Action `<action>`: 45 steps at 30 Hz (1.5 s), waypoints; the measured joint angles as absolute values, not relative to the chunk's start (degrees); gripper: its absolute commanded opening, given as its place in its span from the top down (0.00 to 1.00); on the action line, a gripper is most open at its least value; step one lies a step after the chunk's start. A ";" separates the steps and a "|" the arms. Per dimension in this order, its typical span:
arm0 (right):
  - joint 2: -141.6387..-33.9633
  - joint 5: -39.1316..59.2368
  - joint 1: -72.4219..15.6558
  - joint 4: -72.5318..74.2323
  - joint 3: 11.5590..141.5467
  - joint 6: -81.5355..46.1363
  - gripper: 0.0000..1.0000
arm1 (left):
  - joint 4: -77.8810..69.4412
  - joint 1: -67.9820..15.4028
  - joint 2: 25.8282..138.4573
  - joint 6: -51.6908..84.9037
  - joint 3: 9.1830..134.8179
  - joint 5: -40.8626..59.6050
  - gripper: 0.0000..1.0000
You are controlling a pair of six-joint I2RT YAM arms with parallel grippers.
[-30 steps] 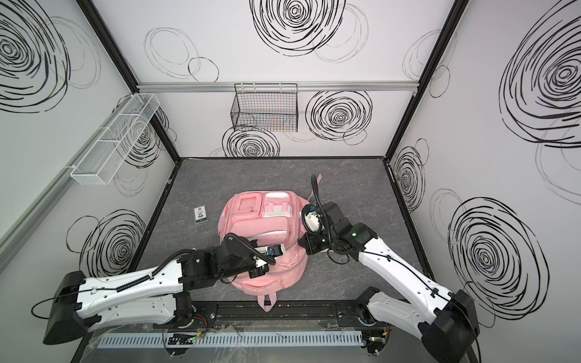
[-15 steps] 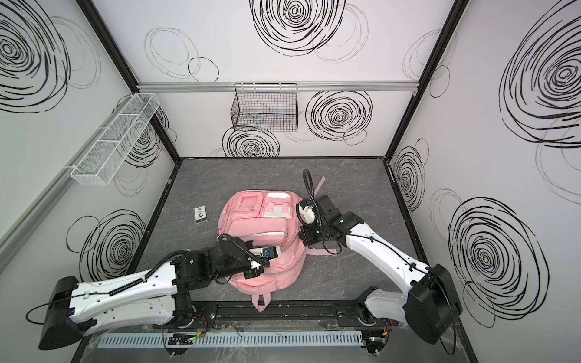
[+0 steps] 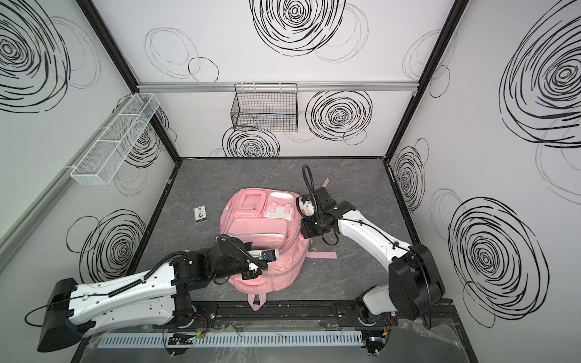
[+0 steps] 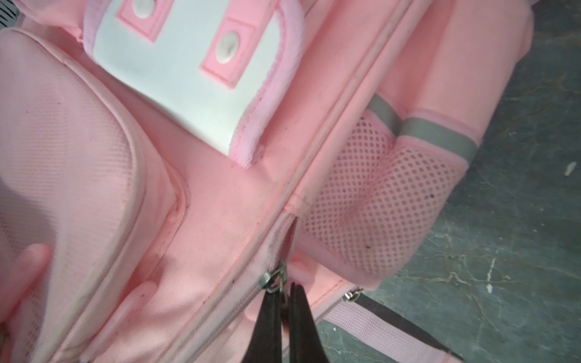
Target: Pack the student bag
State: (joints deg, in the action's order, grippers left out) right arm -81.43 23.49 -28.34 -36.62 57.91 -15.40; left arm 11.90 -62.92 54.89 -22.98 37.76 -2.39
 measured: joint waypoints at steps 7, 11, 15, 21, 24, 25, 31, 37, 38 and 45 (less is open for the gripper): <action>-83.53 24.12 -27.11 -36.71 58.72 -14.76 1.00 | 11.62 -62.83 54.87 -23.14 37.21 -1.74 1.00; -83.61 25.30 -25.69 -36.80 58.76 -14.20 1.00 | 10.87 -62.50 54.85 -23.16 37.17 -1.61 1.00; -83.94 27.33 -24.27 -36.91 58.76 -13.69 1.00 | 10.04 -62.24 54.89 -23.16 37.06 -1.50 1.00; -84.12 28.60 -22.85 -36.73 58.78 -13.74 0.86 | 8.19 -62.24 56.38 -22.72 37.06 -1.80 1.00; -84.01 29.15 -20.12 -35.40 58.67 -14.76 0.67 | 5.87 -62.24 57.91 -21.08 37.04 -2.44 1.00; -83.90 29.21 -18.79 -34.65 58.52 -14.96 0.66 | 4.62 -62.24 58.61 -20.29 36.99 -2.63 1.00; -81.82 23.92 -11.20 -31.24 58.08 -16.67 0.62 | -0.78 -62.06 63.72 -16.40 36.82 -2.13 0.91; -77.56 24.97 -10.70 -29.80 56.93 -15.79 0.60 | -3.60 -61.36 68.58 -14.66 38.92 -1.69 0.56; -76.36 25.78 -10.70 -28.88 56.05 -15.64 0.59 | -3.62 -61.28 68.23 -14.41 39.07 -1.72 0.49; -68.95 34.33 -11.79 -19.70 47.62 -21.30 0.61 | -3.66 -59.33 57.17 -8.95 36.91 -4.54 0.39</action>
